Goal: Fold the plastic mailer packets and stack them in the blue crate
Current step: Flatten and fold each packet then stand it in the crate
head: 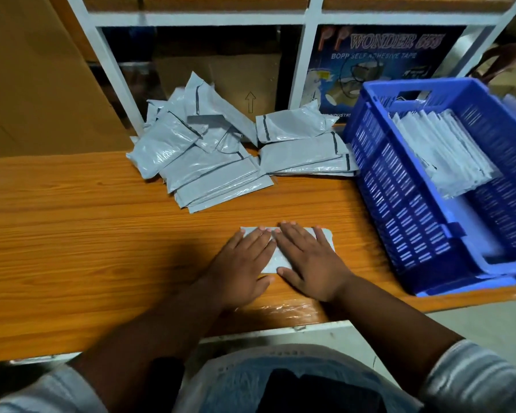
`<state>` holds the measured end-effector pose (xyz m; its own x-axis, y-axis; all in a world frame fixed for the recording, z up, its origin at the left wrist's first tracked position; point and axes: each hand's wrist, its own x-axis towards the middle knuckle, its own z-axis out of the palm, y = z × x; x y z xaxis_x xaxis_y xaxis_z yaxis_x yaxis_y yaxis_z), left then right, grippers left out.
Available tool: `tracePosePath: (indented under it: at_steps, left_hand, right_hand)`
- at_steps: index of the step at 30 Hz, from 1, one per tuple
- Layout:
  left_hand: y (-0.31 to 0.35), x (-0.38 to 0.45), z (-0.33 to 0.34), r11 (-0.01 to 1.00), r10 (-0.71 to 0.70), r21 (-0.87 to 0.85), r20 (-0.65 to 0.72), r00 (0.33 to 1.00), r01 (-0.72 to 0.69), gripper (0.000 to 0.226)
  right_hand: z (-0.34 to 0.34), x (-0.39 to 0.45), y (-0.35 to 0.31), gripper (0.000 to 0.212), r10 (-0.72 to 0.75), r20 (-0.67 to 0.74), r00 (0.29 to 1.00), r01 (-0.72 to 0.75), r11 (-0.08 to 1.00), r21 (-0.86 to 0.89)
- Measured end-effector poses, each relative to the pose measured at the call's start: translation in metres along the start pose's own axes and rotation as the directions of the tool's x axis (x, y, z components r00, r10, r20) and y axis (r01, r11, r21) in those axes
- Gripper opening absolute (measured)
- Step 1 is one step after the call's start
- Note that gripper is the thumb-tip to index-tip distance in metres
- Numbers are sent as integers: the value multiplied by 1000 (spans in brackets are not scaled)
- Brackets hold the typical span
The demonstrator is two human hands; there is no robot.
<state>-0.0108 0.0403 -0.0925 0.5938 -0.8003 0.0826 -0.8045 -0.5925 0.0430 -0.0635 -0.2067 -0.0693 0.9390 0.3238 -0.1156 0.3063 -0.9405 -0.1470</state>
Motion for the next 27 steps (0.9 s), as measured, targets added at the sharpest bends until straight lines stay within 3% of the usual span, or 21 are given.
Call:
tracePosePath:
  at_steps: [4, 7, 11, 13, 16, 21, 24, 27]
  left_hand:
    - [-40, 1, -2, 993, -110, 39, 21, 994, 109, 79]
    - [-62, 5, -13, 978, -211, -7, -50, 976, 210, 72]
    - [-63, 30, -26, 975, -201, -131, -149, 968, 182, 29]
    - [-55, 44, -35, 959, -210, -222, -137, 968, 176, 25]
    - [-40, 66, -54, 937, -205, -300, -53, 977, 181, 30]
    - [-29, 104, -82, 897, -236, -398, -62, 970, 193, 38]
    - [-15, 136, -105, 868, -268, -450, -74, 960, 208, 37]
    - [0, 170, -132, 846, -320, -473, -76, 944, 248, 37]
  right_hand:
    - [-13, 9, 7, 103, 187, 11, 982, -186, 982, -32]
    - [-34, 12, 11, 121, 417, 65, 906, -418, 908, 3]
    - [-54, 27, 8, 103, 599, 144, 788, -616, 764, 194]
    - [-64, 27, 5, 99, 660, 166, 732, -672, 663, 329]
    - [-72, 23, 6, 90, 704, 220, 675, -708, 534, 462]
    - [-107, 21, 25, 47, 770, 184, 611, -668, 377, 642]
    - [-146, 19, 56, 27, 798, 56, 599, -605, 406, 685]
    - [-191, 17, 84, 28, 784, -89, 615, -539, 500, 678]
